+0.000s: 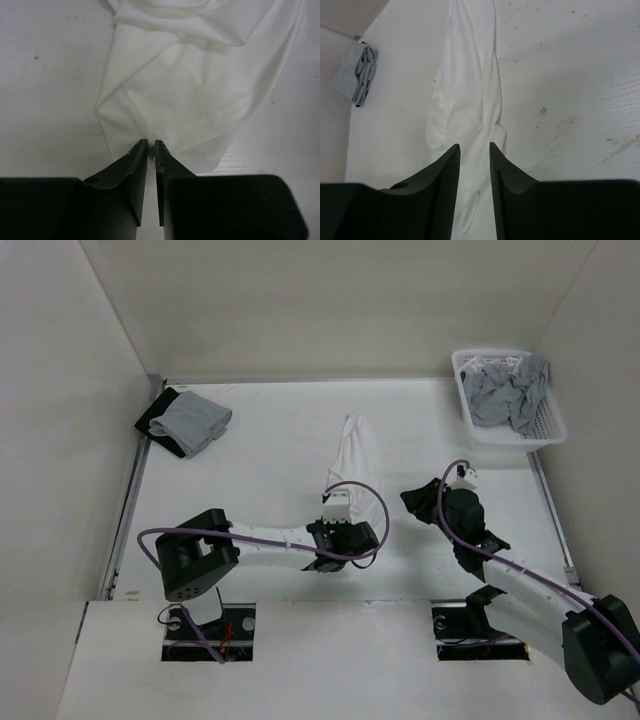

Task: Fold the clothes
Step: Flatten the tank top out

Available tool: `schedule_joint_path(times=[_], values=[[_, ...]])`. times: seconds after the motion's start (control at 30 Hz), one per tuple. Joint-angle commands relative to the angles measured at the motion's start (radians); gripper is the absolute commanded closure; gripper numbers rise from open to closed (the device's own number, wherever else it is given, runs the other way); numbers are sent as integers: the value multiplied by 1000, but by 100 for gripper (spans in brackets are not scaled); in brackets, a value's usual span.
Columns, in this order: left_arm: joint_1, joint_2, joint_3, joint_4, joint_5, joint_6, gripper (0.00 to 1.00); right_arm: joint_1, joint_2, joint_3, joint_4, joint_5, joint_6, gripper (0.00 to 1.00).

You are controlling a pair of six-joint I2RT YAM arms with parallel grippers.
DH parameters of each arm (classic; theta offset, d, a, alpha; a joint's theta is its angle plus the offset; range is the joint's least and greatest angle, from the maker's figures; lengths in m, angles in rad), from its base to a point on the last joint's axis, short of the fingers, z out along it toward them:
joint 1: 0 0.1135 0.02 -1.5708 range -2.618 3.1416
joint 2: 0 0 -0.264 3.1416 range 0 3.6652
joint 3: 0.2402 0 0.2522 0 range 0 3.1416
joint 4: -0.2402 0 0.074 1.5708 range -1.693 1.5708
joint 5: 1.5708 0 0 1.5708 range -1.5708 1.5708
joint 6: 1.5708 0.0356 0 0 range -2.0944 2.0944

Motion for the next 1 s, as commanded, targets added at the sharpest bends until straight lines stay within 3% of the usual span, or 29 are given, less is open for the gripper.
schedule_joint_path(times=[0.0, 0.27, 0.47, 0.53, 0.63, 0.77, 0.97], values=[[-7, -146, -2, 21, -31, 15, 90, -9, 23, -9, 38, -1, -2, 61], [61, -411, -62, 38, -31, 53, 97, 7, 125, 34, 21, -3, -2, 52], [213, -664, -141, 89, -8, 107, 98, 32, 180, 63, 21, -3, 6, 48], [259, -698, -157, 97, 42, 154, 94, 50, 207, 75, 22, -6, 8, 47], [243, -605, -139, 61, 133, 173, 88, 61, 218, 75, 35, 5, 11, 47], [110, -401, -109, 73, 81, 139, 80, 61, 200, 72, 38, 6, 6, 47], [59, -206, -46, 45, 39, 70, 71, 52, 166, 46, 38, -4, -3, 47]])
